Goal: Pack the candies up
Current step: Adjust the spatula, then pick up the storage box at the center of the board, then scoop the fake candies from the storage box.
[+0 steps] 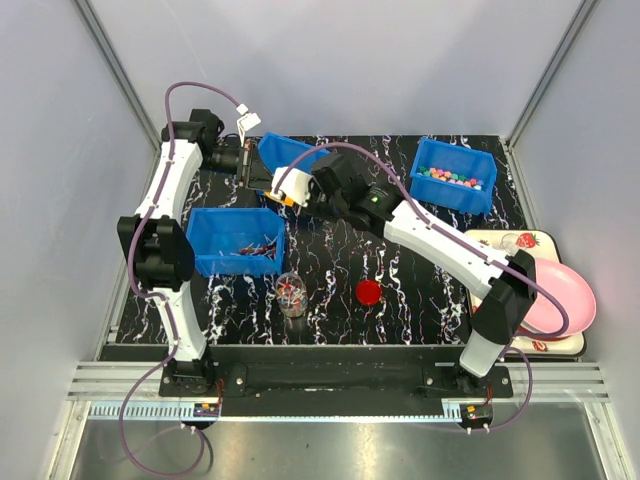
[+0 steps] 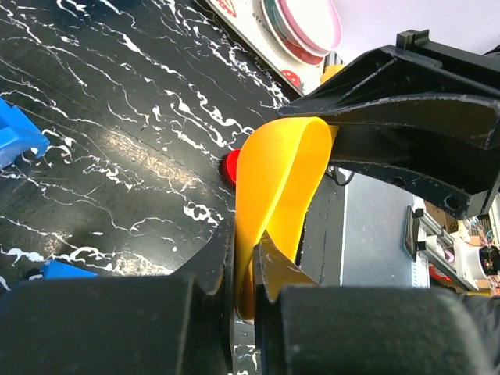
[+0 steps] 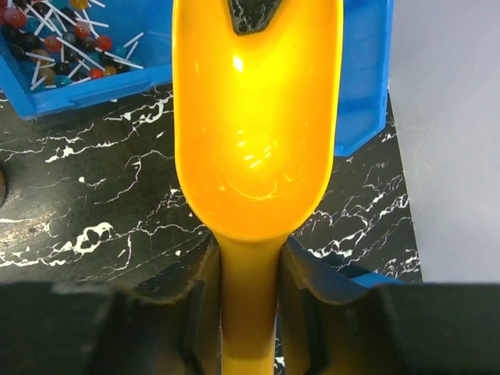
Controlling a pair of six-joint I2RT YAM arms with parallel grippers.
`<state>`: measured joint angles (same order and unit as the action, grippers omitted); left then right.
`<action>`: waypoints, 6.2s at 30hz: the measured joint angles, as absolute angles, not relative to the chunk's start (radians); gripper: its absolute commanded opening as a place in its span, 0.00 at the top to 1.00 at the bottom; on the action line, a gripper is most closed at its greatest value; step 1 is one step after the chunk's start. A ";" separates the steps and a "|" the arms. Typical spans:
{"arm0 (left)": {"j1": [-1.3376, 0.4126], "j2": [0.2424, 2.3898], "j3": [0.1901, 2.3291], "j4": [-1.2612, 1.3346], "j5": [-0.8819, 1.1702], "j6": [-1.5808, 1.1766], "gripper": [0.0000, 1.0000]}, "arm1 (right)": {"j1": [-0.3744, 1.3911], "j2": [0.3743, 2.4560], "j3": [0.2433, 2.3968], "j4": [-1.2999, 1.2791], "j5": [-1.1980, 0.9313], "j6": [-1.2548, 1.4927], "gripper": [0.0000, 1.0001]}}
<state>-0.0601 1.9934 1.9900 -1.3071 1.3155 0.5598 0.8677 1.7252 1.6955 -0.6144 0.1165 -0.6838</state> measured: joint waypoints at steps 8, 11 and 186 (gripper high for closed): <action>-0.067 1.991 1.968 -1.319 1.382 0.561 1.00 | 0.857 1.683 1.672 -0.592 0.054 -0.680 0.59; -0.070 1.991 1.946 -1.325 1.403 0.567 1.00 | 0.847 1.665 1.655 -0.590 0.019 -0.679 0.63; 0.215 1.750 1.352 -0.911 0.421 0.119 1.00 | 0.913 2.198 2.532 -1.338 0.019 -0.833 1.00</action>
